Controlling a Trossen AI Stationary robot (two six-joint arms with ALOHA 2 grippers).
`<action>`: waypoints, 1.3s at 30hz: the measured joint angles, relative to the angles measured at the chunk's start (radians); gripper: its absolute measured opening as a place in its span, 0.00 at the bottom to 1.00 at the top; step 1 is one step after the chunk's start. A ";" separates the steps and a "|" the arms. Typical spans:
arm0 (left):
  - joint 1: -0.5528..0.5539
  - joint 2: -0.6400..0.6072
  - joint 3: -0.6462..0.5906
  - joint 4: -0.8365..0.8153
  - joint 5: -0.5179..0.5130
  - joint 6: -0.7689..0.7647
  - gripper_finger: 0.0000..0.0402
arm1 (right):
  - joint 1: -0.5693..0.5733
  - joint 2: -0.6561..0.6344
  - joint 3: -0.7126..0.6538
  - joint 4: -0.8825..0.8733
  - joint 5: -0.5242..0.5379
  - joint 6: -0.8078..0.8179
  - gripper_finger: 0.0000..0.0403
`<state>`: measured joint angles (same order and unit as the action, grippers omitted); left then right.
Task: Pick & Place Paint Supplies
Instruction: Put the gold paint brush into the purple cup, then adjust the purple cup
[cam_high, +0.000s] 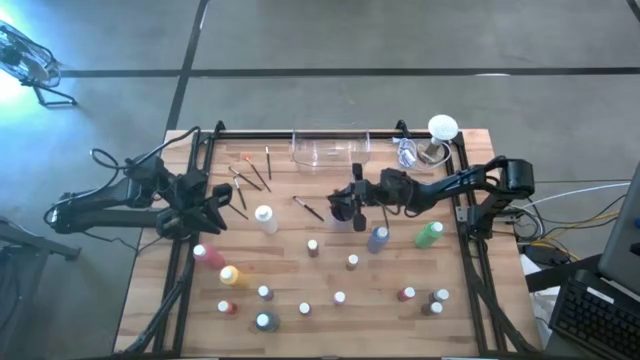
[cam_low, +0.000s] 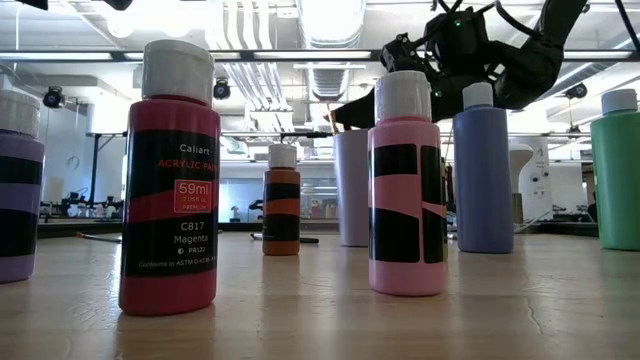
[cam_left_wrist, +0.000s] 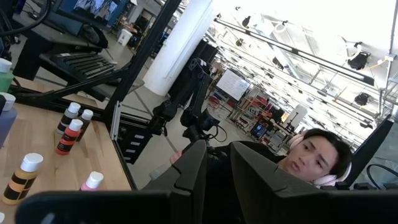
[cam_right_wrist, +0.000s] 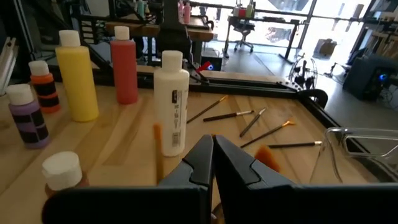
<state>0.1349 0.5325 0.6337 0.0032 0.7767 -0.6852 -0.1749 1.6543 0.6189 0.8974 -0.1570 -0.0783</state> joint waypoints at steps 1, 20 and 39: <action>0.000 0.000 0.000 0.000 0.000 0.000 0.20 | 0.000 0.000 0.000 -0.004 0.000 0.001 0.02; 0.000 0.000 0.000 0.000 0.000 0.000 0.20 | 0.000 -0.016 0.000 -0.005 -0.004 0.029 0.03; 0.000 0.000 0.000 0.000 0.000 0.000 0.20 | -0.002 -0.183 0.077 -0.276 -0.088 0.078 0.36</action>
<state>0.1346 0.5327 0.6338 0.0032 0.7765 -0.6853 -0.1772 1.4713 0.6959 0.6212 -0.2452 -0.0002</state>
